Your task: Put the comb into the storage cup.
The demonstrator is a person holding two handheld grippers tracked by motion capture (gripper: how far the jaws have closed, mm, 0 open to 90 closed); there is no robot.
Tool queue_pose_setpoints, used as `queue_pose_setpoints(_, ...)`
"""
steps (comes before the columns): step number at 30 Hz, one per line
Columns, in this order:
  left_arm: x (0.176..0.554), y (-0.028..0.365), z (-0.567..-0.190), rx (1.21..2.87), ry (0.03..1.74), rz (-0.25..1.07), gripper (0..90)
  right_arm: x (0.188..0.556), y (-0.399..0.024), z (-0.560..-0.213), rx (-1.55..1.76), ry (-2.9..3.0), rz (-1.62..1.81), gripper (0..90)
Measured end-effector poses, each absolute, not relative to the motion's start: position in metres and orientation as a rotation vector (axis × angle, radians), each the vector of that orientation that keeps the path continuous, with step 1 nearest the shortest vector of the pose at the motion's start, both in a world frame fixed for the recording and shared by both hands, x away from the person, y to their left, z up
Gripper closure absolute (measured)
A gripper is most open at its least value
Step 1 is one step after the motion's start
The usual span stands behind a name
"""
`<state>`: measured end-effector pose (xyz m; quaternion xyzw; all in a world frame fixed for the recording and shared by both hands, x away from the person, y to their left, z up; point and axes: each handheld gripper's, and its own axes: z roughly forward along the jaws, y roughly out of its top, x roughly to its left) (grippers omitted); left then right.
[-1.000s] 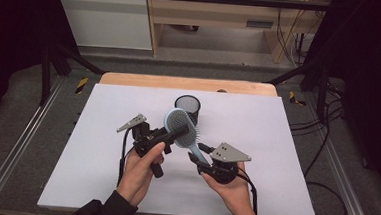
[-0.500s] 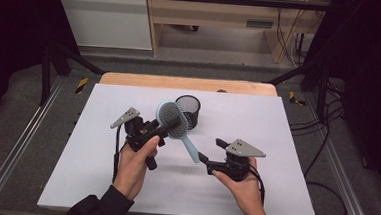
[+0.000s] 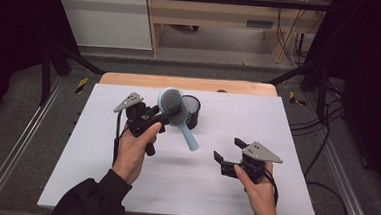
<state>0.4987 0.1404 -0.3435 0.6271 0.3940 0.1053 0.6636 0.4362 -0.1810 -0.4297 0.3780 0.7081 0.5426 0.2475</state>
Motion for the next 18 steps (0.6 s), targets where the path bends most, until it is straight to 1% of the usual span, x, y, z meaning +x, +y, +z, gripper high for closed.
queue_pose_setpoints(3, 0.498, 0.138, -0.339, 1.444, 0.875, 0.257, 51.1, 0.425, -0.194, -0.430, 1.034, 1.915, 1.467, 14.6)
queue_pose_setpoints(4, 0.498, 0.137, -0.336, 1.453, 0.871, 0.267, 51.0, 0.420, -0.202, -0.432, 1.034, 1.909, 1.454, 13.9)
queue_pose_setpoints(9, 0.497, 0.139, -0.325, 1.443, 0.863, 0.283, 51.0, 0.414, -0.215, -0.434, 1.044, 1.897, 1.426, 10.5)
queue_pose_setpoints(10, 0.498, 0.140, -0.324, 1.441, 0.861, 0.286, 51.0, 0.414, -0.216, -0.435, 1.047, 1.891, 1.424, 9.6)
queue_pose_setpoints(11, 0.499, 0.141, -0.323, 1.435, 0.865, 0.287, 51.0, 0.414, -0.216, -0.436, 1.043, 1.888, 1.414, 6.8)
queue_pose_setpoints(18, 0.509, 0.150, -0.318, 1.406, 0.888, 0.304, 50.9, 0.415, -0.205, -0.438, 1.018, 1.909, 1.406, 6.5)
